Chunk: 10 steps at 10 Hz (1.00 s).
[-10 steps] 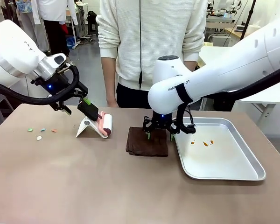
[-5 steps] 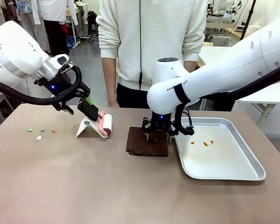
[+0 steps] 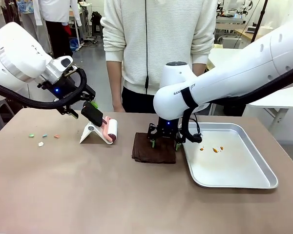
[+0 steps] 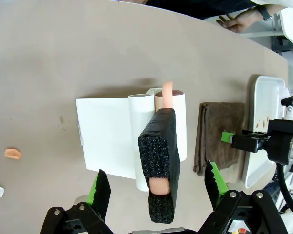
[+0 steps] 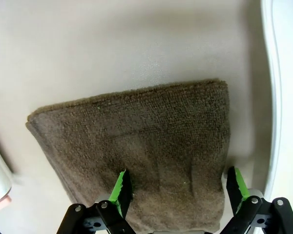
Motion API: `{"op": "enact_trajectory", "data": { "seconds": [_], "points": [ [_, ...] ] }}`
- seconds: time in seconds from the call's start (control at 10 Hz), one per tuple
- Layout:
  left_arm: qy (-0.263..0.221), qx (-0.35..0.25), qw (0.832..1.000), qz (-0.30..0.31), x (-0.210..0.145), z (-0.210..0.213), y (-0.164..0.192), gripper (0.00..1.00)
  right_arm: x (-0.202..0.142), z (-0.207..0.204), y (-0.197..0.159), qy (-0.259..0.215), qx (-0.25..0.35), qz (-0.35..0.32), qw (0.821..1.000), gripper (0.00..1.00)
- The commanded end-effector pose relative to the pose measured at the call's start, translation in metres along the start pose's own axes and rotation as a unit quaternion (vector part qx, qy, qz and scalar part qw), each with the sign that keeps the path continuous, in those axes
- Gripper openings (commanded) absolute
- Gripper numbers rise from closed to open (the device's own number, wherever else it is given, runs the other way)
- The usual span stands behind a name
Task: Clean the surface of the table.
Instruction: Hold the Lint Roller with your left hand and the towel with your right hand.
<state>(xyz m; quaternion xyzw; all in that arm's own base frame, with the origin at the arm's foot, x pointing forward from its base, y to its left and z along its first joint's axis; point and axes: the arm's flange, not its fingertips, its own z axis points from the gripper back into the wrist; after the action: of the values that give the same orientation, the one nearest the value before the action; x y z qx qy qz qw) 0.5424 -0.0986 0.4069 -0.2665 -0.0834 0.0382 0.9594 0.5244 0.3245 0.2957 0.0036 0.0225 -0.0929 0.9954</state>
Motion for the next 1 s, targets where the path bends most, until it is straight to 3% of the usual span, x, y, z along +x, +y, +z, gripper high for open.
{"op": "enact_trajectory", "data": {
  "seconds": [0.0,0.1,0.2,0.3,0.4,0.5,0.6,0.7,0.8,0.9],
  "points": [
    [-0.008,-0.012,1.000,-0.005,0.0023,-0.0041,-0.0011,1.00,0.0038,-0.0011,-0.0016,0.004,0.018,0.009,1.000,1.00],
    [-0.012,-0.016,1.000,-0.005,0.0024,-0.0037,-0.0011,0.93,0.0042,-0.0007,-0.0019,0.004,0.020,0.007,1.000,0.52],
    [-0.022,-0.019,1.000,-0.011,0.0014,-0.0030,-0.0019,0.42,0.0038,-0.0012,-0.0019,0.008,0.021,0.009,1.000,0.40],
    [-0.027,-0.025,0.999,-0.014,0.0013,-0.0027,-0.0024,0.34,0.0036,-0.0009,-0.0017,0.011,0.022,0.009,1.000,0.00],
    [-0.027,-0.026,0.999,-0.014,0.0016,-0.0026,-0.0023,0.00,0.0034,-0.0006,-0.0015,0.011,0.023,0.010,1.000,0.00],
    [-0.028,-0.025,0.999,-0.014,0.0021,-0.0026,-0.0020,0.00,0.0036,-0.0006,-0.0019,0.013,0.024,0.009,1.000,0.00],
    [-0.029,-0.024,0.999,-0.014,0.0021,-0.0027,-0.0017,0.00,0.0038,-0.0009,-0.0021,0.015,0.025,0.008,1.000,0.14],
    [-0.029,-0.027,0.999,-0.014,0.0018,-0.0027,-0.0019,0.13,0.0033,-0.0011,-0.0022,0.016,0.027,0.009,0.999,0.05],
    [-0.032,-0.030,0.999,-0.014,0.0014,-0.0019,-0.0018,0.03,0.0037,-0.0013,-0.0021,0.017,0.026,0.008,0.999,0.00],
    [-0.035,-0.031,0.999,-0.015,0.0005,-0.0006,-0.0029,0.00,0.0036,-0.0011,-0.0020,0.018,0.026,0.008,0.999,0.00]
  ]
}}
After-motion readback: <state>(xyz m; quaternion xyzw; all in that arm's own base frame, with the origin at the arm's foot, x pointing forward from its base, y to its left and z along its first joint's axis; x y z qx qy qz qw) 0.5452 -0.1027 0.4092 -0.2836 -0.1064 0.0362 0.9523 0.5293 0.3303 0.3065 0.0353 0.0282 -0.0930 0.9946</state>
